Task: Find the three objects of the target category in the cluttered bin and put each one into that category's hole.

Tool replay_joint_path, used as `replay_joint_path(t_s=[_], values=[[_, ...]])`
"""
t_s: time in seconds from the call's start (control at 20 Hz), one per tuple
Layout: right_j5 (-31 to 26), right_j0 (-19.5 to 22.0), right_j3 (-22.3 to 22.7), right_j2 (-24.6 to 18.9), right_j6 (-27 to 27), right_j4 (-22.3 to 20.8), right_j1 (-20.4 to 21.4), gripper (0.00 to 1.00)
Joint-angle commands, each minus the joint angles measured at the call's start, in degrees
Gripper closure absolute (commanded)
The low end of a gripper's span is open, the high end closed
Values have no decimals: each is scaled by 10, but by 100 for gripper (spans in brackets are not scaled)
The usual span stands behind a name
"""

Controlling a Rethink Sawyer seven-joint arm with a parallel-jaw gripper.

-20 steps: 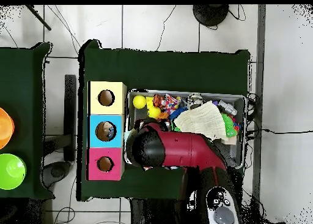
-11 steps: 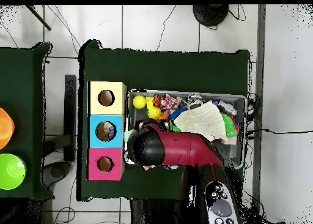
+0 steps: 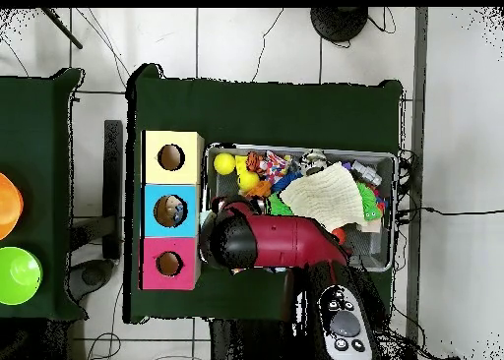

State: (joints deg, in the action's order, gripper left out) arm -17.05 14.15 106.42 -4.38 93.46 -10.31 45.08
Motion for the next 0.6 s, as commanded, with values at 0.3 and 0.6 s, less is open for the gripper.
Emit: replay_joint_path(t_s=[0.3, 0.6], values=[[54, -23, 55, -15, 86, -13, -38, 0], [74, -17, 62, -14, 83, -14, -48, 0]])
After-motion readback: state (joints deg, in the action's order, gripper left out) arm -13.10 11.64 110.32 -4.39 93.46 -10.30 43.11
